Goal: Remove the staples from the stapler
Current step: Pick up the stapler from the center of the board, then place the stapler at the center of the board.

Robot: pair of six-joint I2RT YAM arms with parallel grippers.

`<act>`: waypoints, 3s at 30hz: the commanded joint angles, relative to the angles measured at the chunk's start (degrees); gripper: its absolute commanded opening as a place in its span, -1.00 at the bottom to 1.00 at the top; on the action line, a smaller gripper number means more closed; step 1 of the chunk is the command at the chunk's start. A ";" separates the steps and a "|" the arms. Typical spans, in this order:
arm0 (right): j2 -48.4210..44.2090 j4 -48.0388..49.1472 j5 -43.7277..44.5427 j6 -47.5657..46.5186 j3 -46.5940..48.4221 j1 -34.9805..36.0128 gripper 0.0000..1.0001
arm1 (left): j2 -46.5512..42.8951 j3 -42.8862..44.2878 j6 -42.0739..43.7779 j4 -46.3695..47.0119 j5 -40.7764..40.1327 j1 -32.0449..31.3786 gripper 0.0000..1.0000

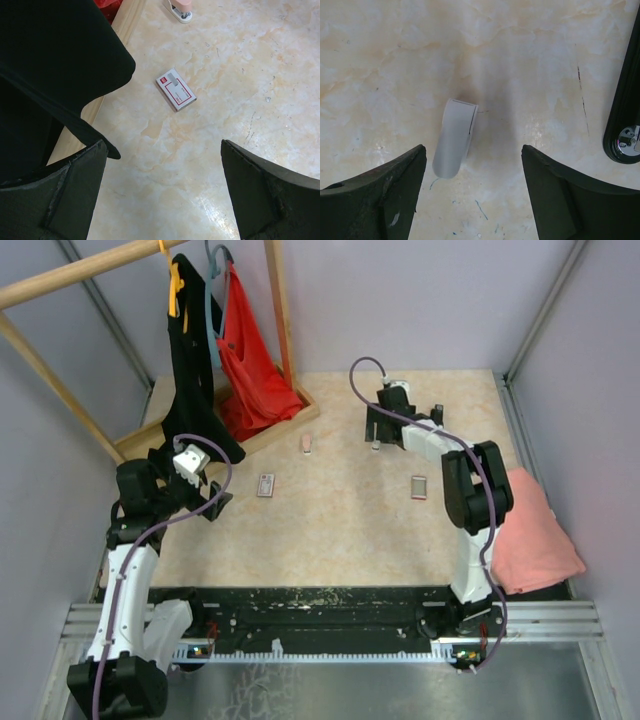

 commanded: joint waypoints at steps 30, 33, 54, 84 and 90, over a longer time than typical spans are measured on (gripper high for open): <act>2.21 1.78 2.74 -0.82 1.98 2.90 -0.33 | -1.23 -1.17 1.00 0.71 1.16 0.08 1.00; 1.74 1.90 2.86 -1.16 1.80 2.90 -0.45 | -1.36 -1.08 0.91 0.70 1.23 0.09 1.00; -12.37 10.50 -3.08 -13.77 -8.72 5.27 -0.81 | -1.05 -0.47 0.77 0.53 1.44 0.03 1.00; -25.42 18.95 -34.63 -36.81 -30.48 21.59 -0.85 | -1.15 -0.48 0.95 0.19 2.34 0.00 1.00; -25.18 20.26 -35.00 -39.41 -32.30 23.70 -0.84 | -1.42 -0.62 1.14 0.18 2.96 0.01 1.00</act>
